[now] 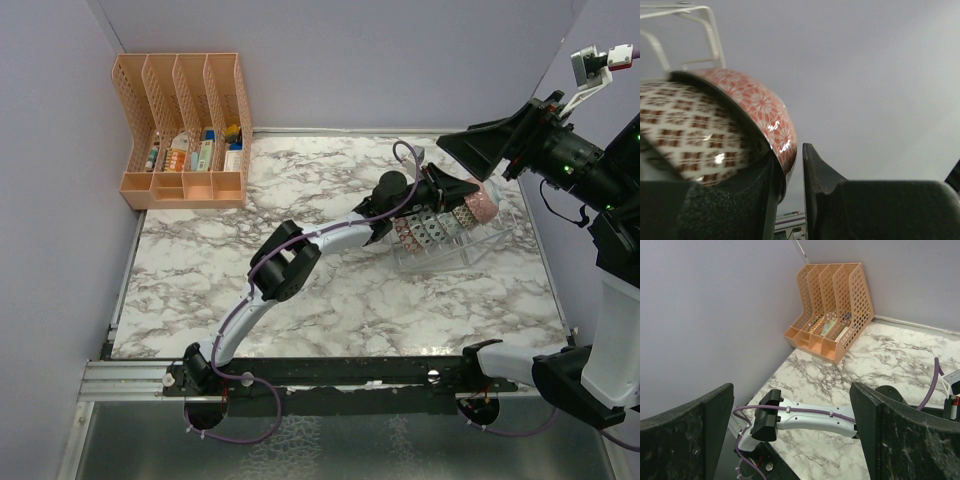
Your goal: Load the bowls into the dish rack
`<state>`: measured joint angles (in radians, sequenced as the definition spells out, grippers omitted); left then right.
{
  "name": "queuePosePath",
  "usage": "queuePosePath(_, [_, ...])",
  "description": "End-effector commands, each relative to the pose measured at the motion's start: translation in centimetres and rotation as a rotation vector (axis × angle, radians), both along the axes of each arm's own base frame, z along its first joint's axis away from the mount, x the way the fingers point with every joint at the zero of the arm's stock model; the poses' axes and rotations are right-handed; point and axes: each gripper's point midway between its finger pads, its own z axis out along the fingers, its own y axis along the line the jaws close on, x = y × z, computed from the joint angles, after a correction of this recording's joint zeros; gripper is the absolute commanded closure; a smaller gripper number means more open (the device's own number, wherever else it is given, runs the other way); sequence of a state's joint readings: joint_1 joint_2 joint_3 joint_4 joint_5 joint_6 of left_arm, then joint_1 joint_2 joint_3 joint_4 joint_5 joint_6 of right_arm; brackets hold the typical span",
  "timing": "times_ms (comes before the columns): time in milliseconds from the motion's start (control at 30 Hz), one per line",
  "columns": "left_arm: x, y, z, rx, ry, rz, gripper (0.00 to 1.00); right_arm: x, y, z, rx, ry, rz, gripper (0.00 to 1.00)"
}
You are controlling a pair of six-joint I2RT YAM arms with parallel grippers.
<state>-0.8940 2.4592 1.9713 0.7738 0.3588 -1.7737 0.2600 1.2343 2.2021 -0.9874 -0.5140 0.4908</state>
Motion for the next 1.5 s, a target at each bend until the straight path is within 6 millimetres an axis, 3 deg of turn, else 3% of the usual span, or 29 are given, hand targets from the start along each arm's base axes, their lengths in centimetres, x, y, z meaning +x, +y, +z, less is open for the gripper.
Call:
queuePosePath(0, [-0.3, 0.8, 2.3, -0.005, -0.051, -0.01, 0.72, 0.2, 0.0, -0.2, -0.014, 0.0, 0.0, 0.0])
queuePosePath(533, [-0.2, 1.5, 3.4, 0.08, -0.101, -0.003, 0.6, 0.2, -0.1, -0.5, -0.012, 0.003, -0.004, 0.01])
queuePosePath(900, [-0.3, 3.0, 2.5, 0.254, -0.108, 0.016, 0.53, -0.2, -0.1, -0.6, -0.002, 0.002, 0.001, 0.01])
queuePosePath(967, [-0.3, 3.3, 2.6, 0.272, -0.115, 0.02, 0.43, -0.3, -0.1, -0.6, 0.0, 0.003, 0.004, 0.01])
queuePosePath(1167, [-0.3, 4.7, 3.1, 0.325, -0.149, 0.048, 0.36, -0.4, -0.1, -0.6, 0.001, 0.002, 0.006, 0.01])
queuePosePath(1467, [-0.9, 8.2, 4.3, 0.441, -0.222, 0.097, 0.01, -0.7, -0.1, -0.4, 0.006, -0.007, 0.008, 0.01])
